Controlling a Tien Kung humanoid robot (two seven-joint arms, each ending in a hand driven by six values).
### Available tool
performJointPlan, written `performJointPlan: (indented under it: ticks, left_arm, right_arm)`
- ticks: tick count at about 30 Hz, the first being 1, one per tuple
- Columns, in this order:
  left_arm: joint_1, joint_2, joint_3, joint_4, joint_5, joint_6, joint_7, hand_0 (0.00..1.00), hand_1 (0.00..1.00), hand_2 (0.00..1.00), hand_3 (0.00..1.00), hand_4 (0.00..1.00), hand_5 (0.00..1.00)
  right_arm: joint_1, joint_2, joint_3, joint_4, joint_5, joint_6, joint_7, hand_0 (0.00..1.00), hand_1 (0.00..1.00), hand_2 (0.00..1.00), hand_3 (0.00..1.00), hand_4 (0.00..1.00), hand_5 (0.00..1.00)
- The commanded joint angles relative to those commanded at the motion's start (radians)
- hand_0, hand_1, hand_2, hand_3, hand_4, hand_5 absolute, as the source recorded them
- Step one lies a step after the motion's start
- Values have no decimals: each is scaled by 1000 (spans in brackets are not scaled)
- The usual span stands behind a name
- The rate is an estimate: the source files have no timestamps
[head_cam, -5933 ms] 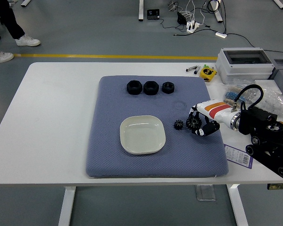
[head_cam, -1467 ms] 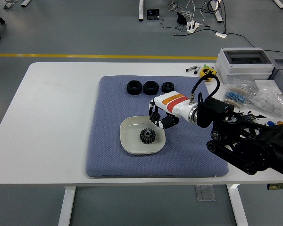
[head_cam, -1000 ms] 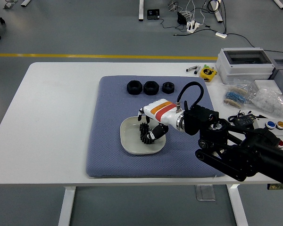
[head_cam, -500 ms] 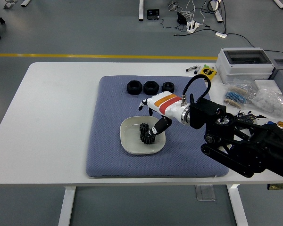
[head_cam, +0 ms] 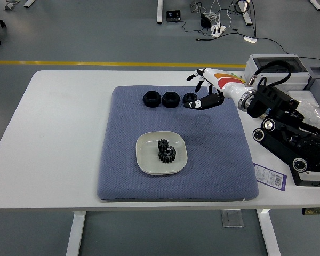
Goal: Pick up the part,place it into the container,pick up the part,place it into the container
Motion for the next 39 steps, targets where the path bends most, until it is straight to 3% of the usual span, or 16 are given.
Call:
performJointPlan:
  ticks: [3, 5, 6, 11, 12, 17, 18, 23, 29, 35, 39]
  left_arm:
    - [0, 0, 3, 0, -6, 0, -2, 709, 607, 648, 570, 615, 709]
    - [1, 0, 5, 0, -7, -1, -2, 709, 607, 648, 570, 615, 709]
    - [1, 0, 7, 0, -9, -1, -3, 708, 608, 648, 570, 615, 710]
    - [1, 0, 12, 0, -11, -2, -2, 708, 608, 648, 570, 615, 710]
    - [1, 0, 10, 0, -7, -3, -2, 708, 607, 648, 569, 615, 711]
    - [3, 0, 11, 0, -2, -4, -2, 708, 607, 648, 569, 615, 711]
    - [3, 0, 12, 0, -3, -3, -2, 708, 607, 647, 571, 615, 711]
    - [7, 0, 27, 0, -27, -2, -10, 709, 612, 647, 569, 615, 712]
    - [11, 0, 28, 0, -32, 0, -13, 709, 612, 647, 569, 615, 712]
    - [23, 0, 27, 0, -58, 6, -27, 710, 613, 649, 569, 615, 712]
    - [26, 0, 14, 0, -42, 6, -24, 708, 615, 649, 569, 615, 713]
  right_arm:
    - [-23, -13, 17, -26, 124, -22, 46, 361, 546, 709, 745, 918, 424]
    - [-38, -15, 38, -33, 208, -29, 33, 361, 546, 709, 745, 918, 424]
    - [-44, -15, 46, -35, 247, -25, 28, 557, 681, 777, 767, 922, 718]
    - [-76, -12, 53, -34, 461, -14, 40, 557, 681, 777, 767, 922, 718]
    - [-80, -13, 49, -31, 500, -21, 33, 906, 847, 857, 858, 974, 849]
    - [-109, -21, 40, -10, 715, -27, 44, 906, 847, 857, 858, 974, 849]
    - [-113, -23, 39, -7, 754, -26, 54, 998, 932, 932, 916, 998, 966]
    - [-143, -61, 50, 36, 969, -3, 97, 998, 942, 941, 940, 998, 998]
    - [-173, -91, 100, 79, 1217, -2, 122, 998, 942, 941, 940, 998, 998]
    - [-231, -135, 133, 154, 1471, -31, 183, 998, 932, 937, 943, 998, 998]
    - [-280, -167, 175, 209, 1564, -37, 205, 998, 919, 924, 929, 998, 998]
